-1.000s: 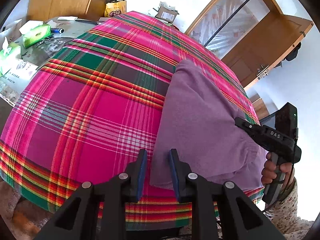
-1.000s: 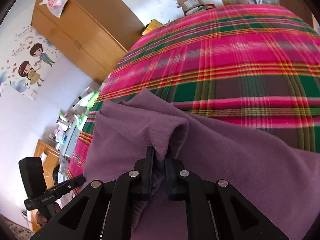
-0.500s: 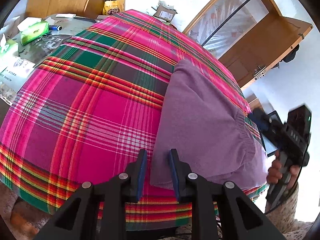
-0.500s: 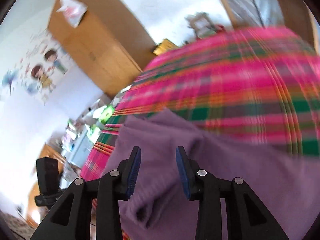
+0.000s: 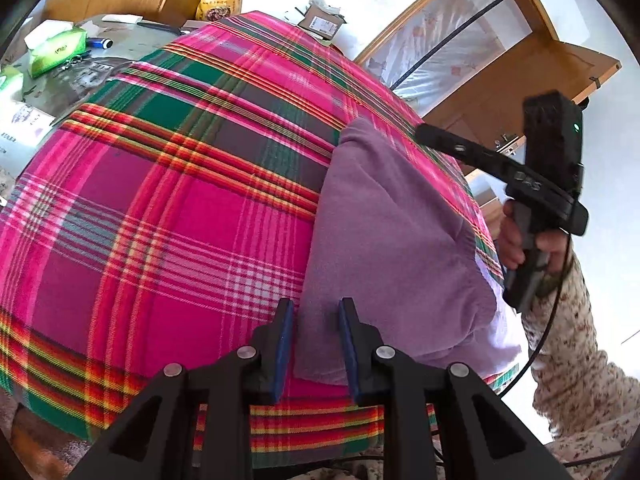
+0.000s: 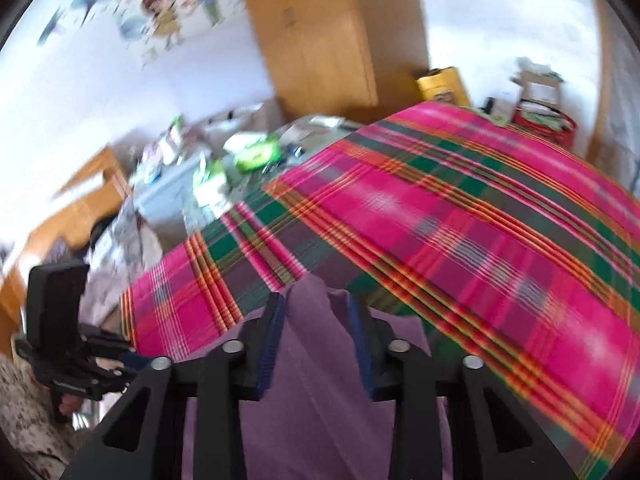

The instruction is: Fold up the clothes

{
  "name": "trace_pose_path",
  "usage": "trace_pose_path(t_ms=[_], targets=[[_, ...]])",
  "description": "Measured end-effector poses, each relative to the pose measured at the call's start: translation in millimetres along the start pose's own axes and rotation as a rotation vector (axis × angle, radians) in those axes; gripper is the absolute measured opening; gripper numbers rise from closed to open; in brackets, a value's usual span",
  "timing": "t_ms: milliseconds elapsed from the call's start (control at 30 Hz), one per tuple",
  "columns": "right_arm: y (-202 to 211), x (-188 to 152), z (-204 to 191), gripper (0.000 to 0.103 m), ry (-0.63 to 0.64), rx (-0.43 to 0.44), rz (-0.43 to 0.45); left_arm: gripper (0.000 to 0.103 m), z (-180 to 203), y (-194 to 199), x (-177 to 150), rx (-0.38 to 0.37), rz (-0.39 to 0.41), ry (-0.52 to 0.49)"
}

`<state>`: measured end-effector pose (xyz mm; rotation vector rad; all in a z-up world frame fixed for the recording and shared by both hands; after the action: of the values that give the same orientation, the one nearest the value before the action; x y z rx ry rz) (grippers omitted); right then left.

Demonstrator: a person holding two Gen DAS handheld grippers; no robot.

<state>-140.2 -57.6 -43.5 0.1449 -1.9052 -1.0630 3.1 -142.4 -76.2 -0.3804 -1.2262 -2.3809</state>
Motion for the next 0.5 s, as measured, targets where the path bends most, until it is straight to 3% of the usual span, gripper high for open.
trace_pose_path(t_ms=[167,433,500], targets=[[-33.5,-6.5,-23.9,0.008,0.131,0.026,-0.131,0.023,-1.1,-3.3,4.9,-0.034,-0.001,0.013],[-38.4,-22.7,-38.5,0.006,0.167,0.086,-0.165,0.023,-2.1,-9.4,11.9,-0.077,-0.007,0.016],[-35.9,-18.5,-37.7,0.005,0.188,0.045,-0.140,0.023,-2.4,-10.4,13.2,-0.087,-0.009,0.013]])
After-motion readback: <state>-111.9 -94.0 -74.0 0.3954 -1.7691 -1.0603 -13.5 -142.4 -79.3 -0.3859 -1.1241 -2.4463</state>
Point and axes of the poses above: each gripper's, at about its wrist camera, not at the fingertips, and y roughly against the way its jaws point, z to its right, x to its top, the point moved 8 cm from there along -y, roughly the way its jaws point, and after that the axes turned 1 degree about -y, right-handed, at the moved point
